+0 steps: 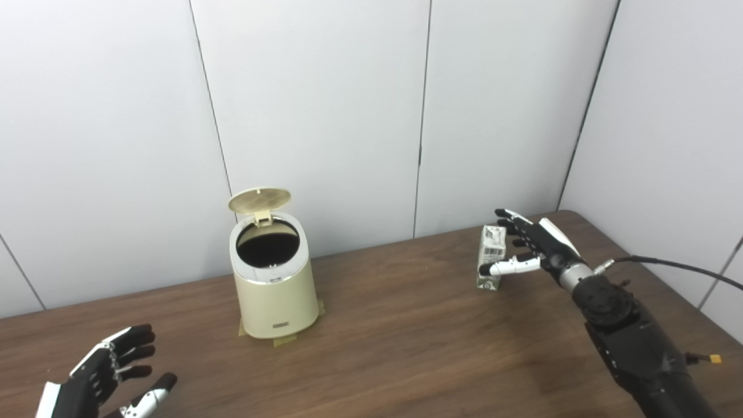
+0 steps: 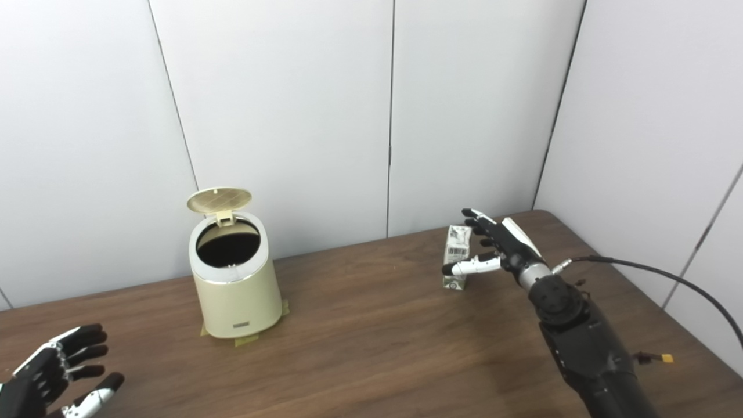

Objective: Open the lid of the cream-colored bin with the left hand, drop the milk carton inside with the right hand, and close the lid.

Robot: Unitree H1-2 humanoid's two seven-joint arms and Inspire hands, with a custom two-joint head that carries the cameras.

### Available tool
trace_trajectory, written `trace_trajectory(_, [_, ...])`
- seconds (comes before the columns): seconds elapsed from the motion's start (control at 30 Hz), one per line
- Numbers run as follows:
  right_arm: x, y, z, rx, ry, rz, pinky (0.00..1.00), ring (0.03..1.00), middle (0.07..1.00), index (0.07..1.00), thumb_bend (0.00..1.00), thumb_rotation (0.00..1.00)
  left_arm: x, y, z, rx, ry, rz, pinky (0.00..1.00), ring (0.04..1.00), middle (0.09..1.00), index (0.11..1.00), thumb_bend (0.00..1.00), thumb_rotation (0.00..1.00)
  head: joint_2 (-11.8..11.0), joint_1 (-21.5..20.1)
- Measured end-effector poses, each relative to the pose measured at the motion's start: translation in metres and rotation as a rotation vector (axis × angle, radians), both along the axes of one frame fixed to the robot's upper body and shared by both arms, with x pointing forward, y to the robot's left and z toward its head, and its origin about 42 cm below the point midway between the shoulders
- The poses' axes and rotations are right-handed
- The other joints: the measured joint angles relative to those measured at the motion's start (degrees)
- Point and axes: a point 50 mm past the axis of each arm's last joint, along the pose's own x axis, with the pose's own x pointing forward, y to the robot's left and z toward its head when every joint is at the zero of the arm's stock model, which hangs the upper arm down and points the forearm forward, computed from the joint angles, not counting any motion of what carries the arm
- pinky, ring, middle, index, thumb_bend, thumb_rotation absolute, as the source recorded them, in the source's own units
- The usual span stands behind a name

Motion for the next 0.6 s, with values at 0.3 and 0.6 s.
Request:
trace_trajectory(0.3, [0.005, 0.022, -0.013, 0.044, -0.041, -0.031, 0.74, 0.805, 0.844, 0.856, 0.79, 0.07, 0.000, 0.000, 0.000, -0.004, 0.001, -0.004, 0.67, 0.735, 0.758, 0.760, 0.56, 0.00, 0.4, 0.0])
trace_trajectory(0.6, [0.011, 0.020, -0.028, 0.068, -0.078, -0.085, 0.64, 0.717, 0.780, 0.796, 0.77, 0.05, 0.000, 0.000, 0.000, -0.003, 0.003, -0.010, 0.69, 0.745, 0.766, 0.769, 0.55, 0.00, 0.6, 0.1])
